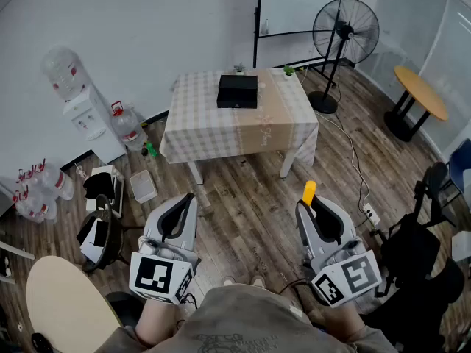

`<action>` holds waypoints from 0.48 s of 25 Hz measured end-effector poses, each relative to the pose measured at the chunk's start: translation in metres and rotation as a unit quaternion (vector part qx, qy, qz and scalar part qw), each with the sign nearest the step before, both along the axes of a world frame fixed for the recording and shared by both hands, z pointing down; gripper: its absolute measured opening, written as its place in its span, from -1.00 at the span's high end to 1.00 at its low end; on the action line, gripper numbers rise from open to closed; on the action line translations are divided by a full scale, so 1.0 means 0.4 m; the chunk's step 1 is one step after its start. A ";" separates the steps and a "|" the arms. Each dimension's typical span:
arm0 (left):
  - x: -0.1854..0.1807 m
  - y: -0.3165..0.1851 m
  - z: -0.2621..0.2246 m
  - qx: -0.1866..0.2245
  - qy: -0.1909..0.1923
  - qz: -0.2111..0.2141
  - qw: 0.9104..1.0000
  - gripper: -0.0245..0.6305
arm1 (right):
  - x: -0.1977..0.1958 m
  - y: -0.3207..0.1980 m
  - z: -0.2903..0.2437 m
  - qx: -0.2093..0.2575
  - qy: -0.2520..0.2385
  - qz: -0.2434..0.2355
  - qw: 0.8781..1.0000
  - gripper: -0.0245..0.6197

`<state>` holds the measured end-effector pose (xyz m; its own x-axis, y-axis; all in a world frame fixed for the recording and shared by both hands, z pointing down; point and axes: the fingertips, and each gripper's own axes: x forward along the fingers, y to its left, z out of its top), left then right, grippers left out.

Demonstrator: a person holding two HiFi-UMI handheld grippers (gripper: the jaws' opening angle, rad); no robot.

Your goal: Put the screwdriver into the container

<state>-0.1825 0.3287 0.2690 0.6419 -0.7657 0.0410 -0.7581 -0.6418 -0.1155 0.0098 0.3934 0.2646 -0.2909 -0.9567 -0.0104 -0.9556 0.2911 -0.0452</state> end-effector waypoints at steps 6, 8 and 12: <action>0.067 0.031 0.000 0.002 0.001 0.012 1.000 0.92 | 0.058 0.017 -0.009 0.006 -0.026 0.004 1.000 0.59; 0.079 0.035 0.004 0.000 -0.001 0.009 1.000 0.92 | 0.079 0.023 -0.009 0.006 -0.028 0.005 1.000 0.59; 0.105 0.038 0.006 0.001 -0.005 0.002 1.000 0.92 | 0.112 0.028 0.005 0.000 -0.026 -0.002 1.000 0.59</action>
<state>-0.1404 0.3440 0.2716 0.6452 -0.7626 0.0462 -0.7538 -0.6453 -0.1242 0.0546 0.4048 0.2665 -0.2946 -0.9553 -0.0253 -0.9505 0.2956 -0.0954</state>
